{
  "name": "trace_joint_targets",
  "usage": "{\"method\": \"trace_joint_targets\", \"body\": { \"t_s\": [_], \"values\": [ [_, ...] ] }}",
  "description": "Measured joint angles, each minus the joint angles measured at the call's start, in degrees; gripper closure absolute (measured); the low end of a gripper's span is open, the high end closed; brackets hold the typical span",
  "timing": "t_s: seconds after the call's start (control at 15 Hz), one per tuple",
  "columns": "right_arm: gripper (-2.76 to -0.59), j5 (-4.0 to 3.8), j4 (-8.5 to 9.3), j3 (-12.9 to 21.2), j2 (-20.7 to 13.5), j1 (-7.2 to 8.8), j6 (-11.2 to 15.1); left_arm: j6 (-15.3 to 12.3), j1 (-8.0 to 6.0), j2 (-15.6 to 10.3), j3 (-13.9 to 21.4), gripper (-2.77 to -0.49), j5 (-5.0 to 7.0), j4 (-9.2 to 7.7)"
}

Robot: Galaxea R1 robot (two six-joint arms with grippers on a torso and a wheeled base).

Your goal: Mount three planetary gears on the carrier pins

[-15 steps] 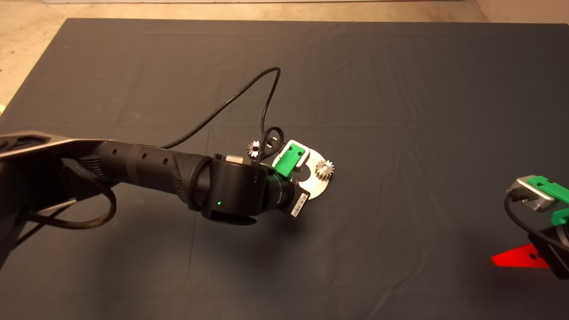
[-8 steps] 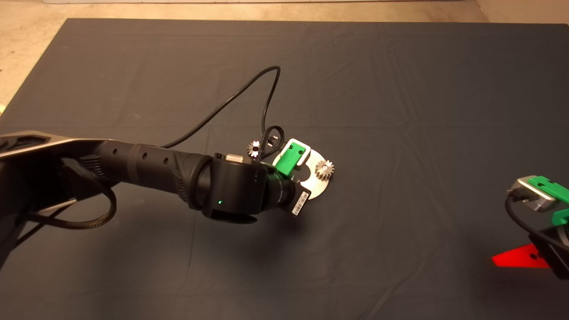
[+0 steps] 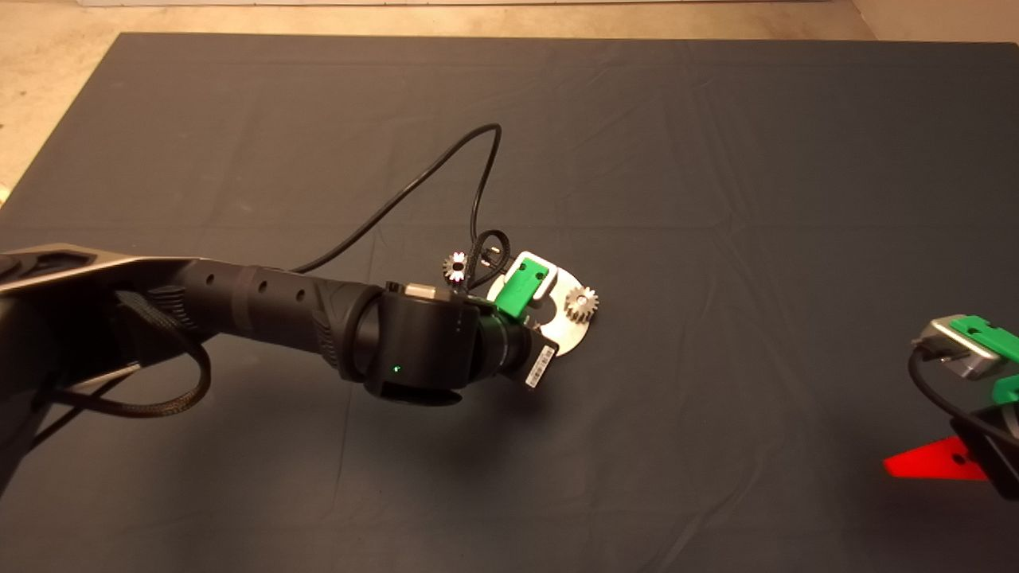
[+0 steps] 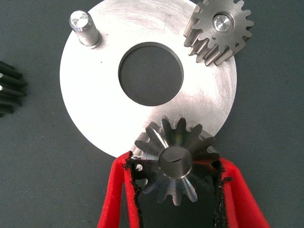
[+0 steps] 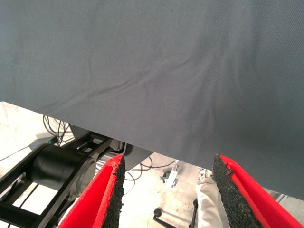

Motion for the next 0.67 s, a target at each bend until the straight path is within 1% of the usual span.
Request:
{"method": "trace_joint_targets", "body": {
  "t_s": [0.13, 0.27, 0.67],
  "values": [
    [-1.34, 0.01, 0.00, 0.00, -0.02, 0.00, 0.00, 0.05, 0.19, -0.01, 0.00, -0.57, 0.00, 0.19],
    [-1.34, 0.00, 0.00, 0.00, -0.02, 0.00, 0.00, 0.24, 0.32, -0.12, 0.00, -0.56, -0.24, 0.39],
    [-1.34, 0.00, 0.00, 0.00, -0.30, 0.00, 0.00, 2.21, 0.30, -0.12, -0.11, -0.55, -0.27, 0.40]
  ]
}}
